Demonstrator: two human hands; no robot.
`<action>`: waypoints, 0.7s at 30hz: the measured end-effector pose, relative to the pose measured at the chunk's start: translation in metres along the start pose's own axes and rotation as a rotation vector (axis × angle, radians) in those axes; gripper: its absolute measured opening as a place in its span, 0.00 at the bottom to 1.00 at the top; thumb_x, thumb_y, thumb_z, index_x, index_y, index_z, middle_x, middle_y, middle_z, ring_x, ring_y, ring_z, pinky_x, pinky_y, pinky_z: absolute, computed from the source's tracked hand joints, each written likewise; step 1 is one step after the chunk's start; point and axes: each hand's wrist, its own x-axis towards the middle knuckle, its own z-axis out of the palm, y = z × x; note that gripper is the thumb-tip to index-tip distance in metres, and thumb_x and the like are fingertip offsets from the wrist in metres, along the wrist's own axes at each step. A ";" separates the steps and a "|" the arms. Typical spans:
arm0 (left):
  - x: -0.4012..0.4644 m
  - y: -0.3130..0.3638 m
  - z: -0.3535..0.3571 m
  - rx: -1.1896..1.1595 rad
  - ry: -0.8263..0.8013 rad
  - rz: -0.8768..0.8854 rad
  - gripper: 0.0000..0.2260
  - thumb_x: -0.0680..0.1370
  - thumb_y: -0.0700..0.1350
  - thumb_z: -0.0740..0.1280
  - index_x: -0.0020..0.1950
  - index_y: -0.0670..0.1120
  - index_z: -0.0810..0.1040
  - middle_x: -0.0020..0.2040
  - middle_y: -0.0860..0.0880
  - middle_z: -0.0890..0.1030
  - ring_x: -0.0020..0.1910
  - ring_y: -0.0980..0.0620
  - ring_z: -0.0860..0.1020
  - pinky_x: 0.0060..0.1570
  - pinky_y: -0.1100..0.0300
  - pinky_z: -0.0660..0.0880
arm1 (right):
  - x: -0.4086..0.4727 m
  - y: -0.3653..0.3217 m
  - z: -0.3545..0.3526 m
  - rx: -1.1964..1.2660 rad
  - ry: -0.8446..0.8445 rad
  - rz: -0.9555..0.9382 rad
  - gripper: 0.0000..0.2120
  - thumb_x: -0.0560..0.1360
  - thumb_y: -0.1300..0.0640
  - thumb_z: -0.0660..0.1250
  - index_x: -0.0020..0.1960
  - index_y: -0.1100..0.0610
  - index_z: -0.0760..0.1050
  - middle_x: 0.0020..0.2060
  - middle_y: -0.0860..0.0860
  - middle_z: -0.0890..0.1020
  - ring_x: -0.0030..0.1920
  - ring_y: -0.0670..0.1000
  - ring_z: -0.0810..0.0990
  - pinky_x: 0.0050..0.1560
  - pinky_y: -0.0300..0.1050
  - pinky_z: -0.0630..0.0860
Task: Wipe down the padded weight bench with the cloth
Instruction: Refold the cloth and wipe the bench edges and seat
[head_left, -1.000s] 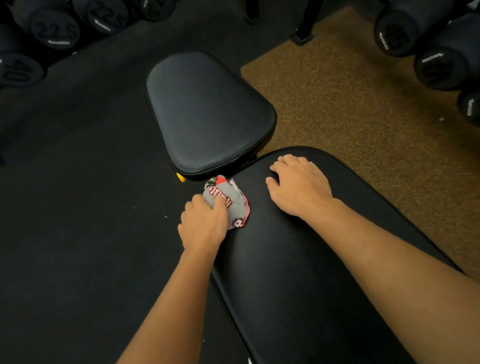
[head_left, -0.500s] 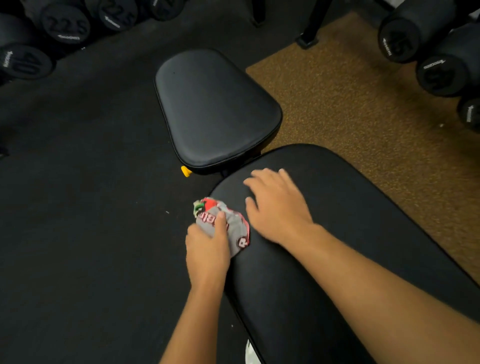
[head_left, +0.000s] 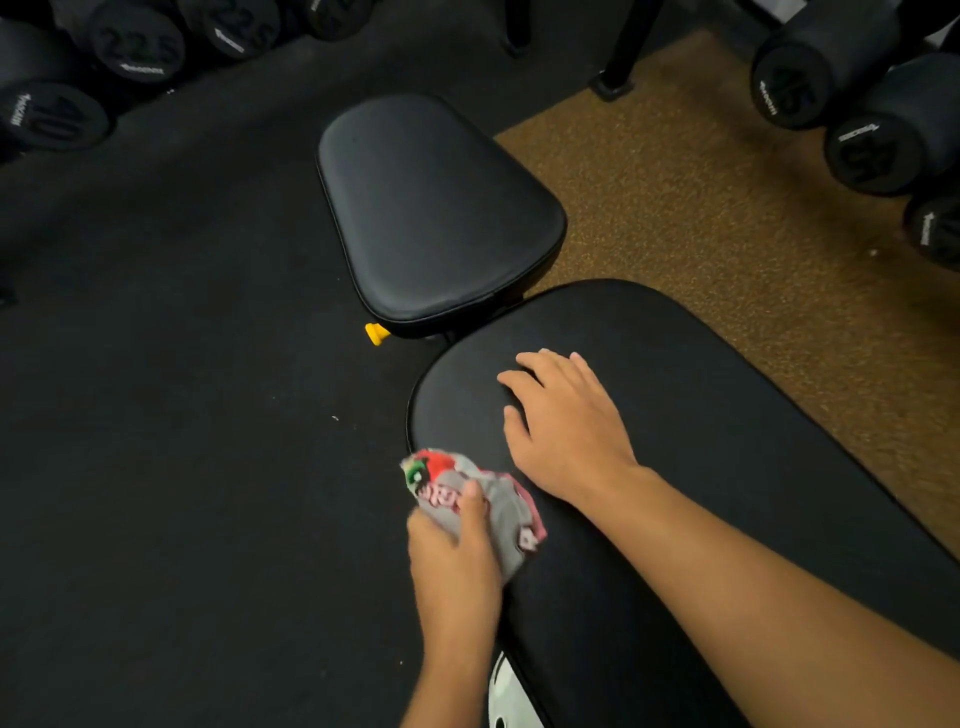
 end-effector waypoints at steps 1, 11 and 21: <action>-0.011 -0.005 0.000 -0.024 -0.010 -0.007 0.09 0.78 0.54 0.63 0.50 0.50 0.70 0.43 0.56 0.76 0.39 0.62 0.73 0.32 0.69 0.66 | -0.003 0.000 0.000 0.007 0.000 -0.010 0.18 0.77 0.55 0.62 0.66 0.57 0.74 0.66 0.55 0.73 0.71 0.56 0.66 0.73 0.54 0.54; 0.030 0.009 0.004 -0.040 0.053 -0.013 0.21 0.79 0.59 0.57 0.58 0.41 0.70 0.55 0.44 0.77 0.50 0.47 0.74 0.46 0.58 0.66 | -0.043 -0.004 -0.004 0.108 -0.009 -0.105 0.17 0.76 0.57 0.63 0.64 0.55 0.76 0.64 0.52 0.76 0.66 0.53 0.71 0.70 0.48 0.60; -0.063 -0.045 0.006 -0.110 -0.016 0.069 0.12 0.79 0.55 0.60 0.56 0.48 0.71 0.48 0.53 0.78 0.47 0.55 0.78 0.40 0.67 0.70 | -0.115 0.000 -0.026 0.170 0.005 -0.364 0.12 0.75 0.56 0.61 0.50 0.55 0.82 0.42 0.48 0.80 0.42 0.51 0.75 0.43 0.45 0.74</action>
